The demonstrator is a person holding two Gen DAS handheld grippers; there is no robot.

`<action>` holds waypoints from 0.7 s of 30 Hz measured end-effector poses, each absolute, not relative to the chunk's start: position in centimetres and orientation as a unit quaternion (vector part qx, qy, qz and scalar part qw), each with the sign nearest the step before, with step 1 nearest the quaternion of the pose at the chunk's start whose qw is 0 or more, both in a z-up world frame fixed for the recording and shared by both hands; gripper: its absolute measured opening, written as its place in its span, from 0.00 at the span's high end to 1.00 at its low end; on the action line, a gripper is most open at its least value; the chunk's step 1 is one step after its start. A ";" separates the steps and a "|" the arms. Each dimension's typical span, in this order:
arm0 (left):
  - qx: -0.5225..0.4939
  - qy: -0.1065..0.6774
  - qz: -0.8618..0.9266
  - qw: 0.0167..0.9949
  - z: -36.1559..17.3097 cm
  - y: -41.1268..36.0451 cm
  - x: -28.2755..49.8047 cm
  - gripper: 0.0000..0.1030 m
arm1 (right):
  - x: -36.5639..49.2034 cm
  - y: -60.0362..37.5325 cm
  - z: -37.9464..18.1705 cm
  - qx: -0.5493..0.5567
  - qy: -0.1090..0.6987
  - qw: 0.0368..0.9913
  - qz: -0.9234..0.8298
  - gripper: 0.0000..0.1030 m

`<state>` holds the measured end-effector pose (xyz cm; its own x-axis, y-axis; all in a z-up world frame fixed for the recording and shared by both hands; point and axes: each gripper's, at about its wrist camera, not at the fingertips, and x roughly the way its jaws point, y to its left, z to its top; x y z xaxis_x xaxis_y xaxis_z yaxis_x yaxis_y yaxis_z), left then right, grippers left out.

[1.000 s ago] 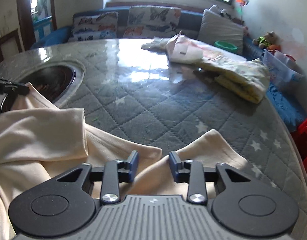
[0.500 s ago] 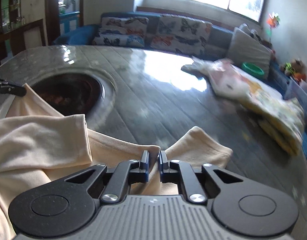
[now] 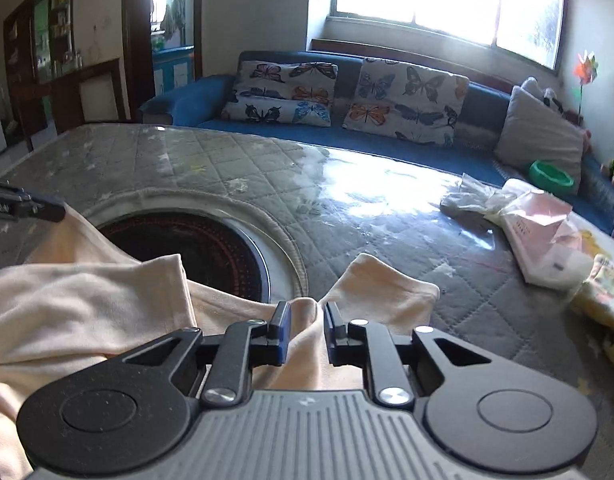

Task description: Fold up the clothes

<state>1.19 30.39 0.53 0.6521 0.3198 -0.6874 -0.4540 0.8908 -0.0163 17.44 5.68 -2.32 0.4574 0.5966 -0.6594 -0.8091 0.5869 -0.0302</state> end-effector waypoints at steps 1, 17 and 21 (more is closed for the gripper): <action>-0.091 0.358 0.210 0.905 0.6 30.1 1.2 0.82 | 17.7 5.4 -2.3 -0.170 0.311 0.838 0.416 0.85; -0.028 0.412 0.038 0.910 -2.2 19.8 7.3 0.64 | 22.2 3.5 -2.6 -0.111 0.341 0.857 0.370 0.82; -0.008 0.417 0.049 0.907 -3.0 19.3 8.0 0.64 | 22.7 4.1 -3.0 -0.112 0.347 0.855 0.368 0.80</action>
